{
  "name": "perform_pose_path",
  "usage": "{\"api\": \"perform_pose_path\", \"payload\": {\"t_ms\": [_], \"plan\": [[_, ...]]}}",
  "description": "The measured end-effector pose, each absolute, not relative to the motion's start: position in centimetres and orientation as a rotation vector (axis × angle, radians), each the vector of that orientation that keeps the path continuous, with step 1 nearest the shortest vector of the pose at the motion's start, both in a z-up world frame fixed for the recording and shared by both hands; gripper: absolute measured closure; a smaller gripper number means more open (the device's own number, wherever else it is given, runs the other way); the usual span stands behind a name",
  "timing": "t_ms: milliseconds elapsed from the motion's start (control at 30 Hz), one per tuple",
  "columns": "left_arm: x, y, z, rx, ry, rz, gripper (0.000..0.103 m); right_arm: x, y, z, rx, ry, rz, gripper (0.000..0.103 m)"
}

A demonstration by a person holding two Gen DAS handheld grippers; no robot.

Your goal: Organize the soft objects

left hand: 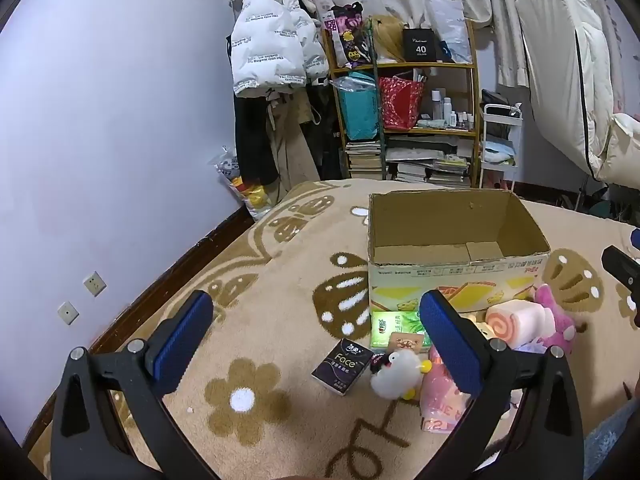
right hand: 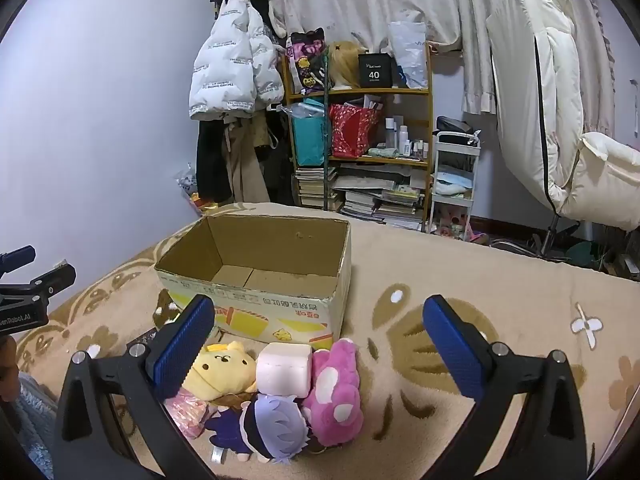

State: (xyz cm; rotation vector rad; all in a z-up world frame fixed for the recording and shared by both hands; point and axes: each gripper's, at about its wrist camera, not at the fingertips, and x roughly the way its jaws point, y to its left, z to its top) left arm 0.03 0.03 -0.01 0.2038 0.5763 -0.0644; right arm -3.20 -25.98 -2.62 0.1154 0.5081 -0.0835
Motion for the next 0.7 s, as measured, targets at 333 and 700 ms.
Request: {"api": "perform_pose_path", "payload": {"t_ms": [333, 700], "plan": [[0.23, 0.49, 0.36, 0.189, 0.574, -0.069, 0.001, -3.25, -25.95, -2.57, 0.109, 0.494, -0.083, 0.000], [0.03, 0.47, 0.65, 0.193, 0.566, -0.066, 0.001, -3.22, -25.90, -2.60, 0.110, 0.495, -0.083, 0.000]]}}
